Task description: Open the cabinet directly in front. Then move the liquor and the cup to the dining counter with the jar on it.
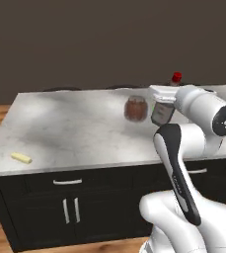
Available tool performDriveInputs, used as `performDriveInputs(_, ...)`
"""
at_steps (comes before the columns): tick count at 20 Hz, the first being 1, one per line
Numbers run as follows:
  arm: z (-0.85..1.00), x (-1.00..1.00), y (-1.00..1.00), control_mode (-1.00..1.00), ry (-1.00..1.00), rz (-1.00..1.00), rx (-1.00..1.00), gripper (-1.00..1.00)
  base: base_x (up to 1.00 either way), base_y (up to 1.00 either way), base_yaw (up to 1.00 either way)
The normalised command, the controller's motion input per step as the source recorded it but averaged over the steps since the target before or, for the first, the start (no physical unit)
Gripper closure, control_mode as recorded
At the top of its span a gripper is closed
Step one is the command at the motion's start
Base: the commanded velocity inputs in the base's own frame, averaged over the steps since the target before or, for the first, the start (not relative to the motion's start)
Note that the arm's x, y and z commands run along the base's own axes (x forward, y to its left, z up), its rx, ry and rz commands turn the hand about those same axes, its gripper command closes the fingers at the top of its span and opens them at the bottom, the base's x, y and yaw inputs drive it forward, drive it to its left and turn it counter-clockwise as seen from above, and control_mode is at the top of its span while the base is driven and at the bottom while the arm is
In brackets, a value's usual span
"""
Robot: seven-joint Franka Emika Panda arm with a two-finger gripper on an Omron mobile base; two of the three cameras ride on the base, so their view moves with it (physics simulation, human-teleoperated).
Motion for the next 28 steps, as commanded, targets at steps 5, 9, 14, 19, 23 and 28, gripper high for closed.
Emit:
performDriveInputs(5,0.00,0.00,0.00,1.00,0.00,0.00,0.00,1.00,0.97,0.79,-0.07)
performDriveInputs(9,0.00,0.00,0.00,1.00,0.00,0.00,0.00,1.00,0.64,0.25,-0.12)
performDriveInputs(14,-0.09,0.00,0.00,-1.00,0.05,-0.09,0.00,1.00,0.03,0.10,-0.24)
performDriveInputs(19,-0.52,0.08,0.00,-1.00,0.37,-0.65,-0.03,1.00,0.00,0.00,0.00)
performDriveInputs(23,-0.54,0.23,0.27,-1.00,0.42,-0.65,-0.10,1.00,0.00,0.00,0.00)
performDriveInputs(28,-0.24,0.11,0.00,-1.00,0.30,-0.37,-0.03,1.00,0.00,0.00,0.00)
